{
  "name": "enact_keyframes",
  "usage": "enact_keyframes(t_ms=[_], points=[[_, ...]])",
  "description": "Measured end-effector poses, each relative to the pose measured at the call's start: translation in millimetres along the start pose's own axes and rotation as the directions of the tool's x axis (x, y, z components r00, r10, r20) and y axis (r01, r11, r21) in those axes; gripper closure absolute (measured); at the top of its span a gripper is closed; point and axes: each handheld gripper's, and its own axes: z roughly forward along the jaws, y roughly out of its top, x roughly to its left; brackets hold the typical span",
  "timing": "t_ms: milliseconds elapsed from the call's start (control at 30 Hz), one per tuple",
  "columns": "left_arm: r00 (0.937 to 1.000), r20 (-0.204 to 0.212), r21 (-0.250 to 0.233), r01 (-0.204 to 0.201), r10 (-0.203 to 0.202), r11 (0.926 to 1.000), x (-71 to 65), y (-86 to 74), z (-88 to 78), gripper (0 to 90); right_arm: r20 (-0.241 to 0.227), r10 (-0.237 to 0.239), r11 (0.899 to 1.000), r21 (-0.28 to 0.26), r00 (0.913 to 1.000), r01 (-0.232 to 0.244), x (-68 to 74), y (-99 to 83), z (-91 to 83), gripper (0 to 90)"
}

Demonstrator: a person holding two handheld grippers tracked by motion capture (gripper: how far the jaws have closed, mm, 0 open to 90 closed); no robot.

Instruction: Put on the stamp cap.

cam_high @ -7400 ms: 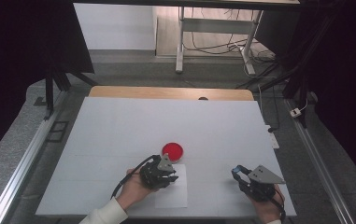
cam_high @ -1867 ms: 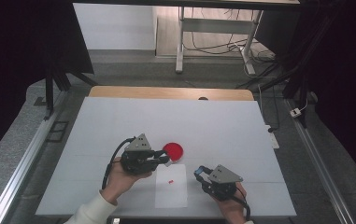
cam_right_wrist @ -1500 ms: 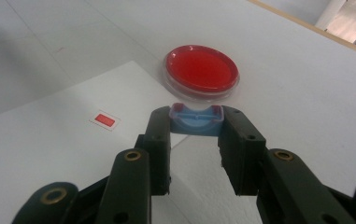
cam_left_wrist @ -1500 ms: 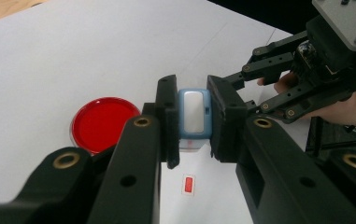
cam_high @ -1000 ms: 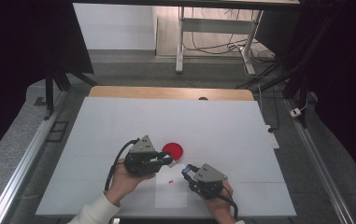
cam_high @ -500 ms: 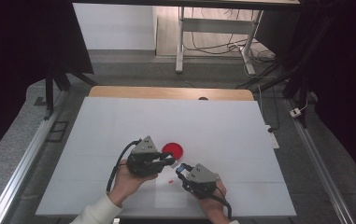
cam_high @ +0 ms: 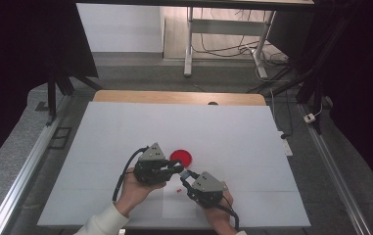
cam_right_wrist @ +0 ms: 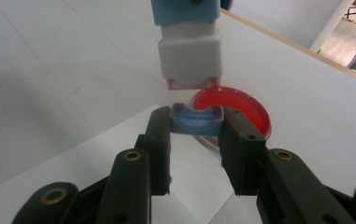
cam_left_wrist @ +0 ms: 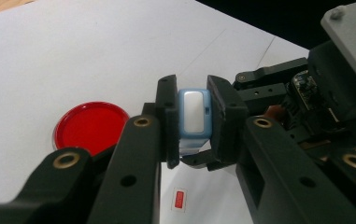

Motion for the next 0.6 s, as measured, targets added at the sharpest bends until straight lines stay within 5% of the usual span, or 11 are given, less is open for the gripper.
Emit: enact_keyframes(t_ms=[600], points=[[1.0, -0.003, 0.005, 0.006, -0.006, 1.0, 1.1, -1.5, 2.2, 75.6, 0.015, 0.005, 1.0, -0.017, 0.9999, -0.005, 4.4, 2.8, 1.9, 64.4]])
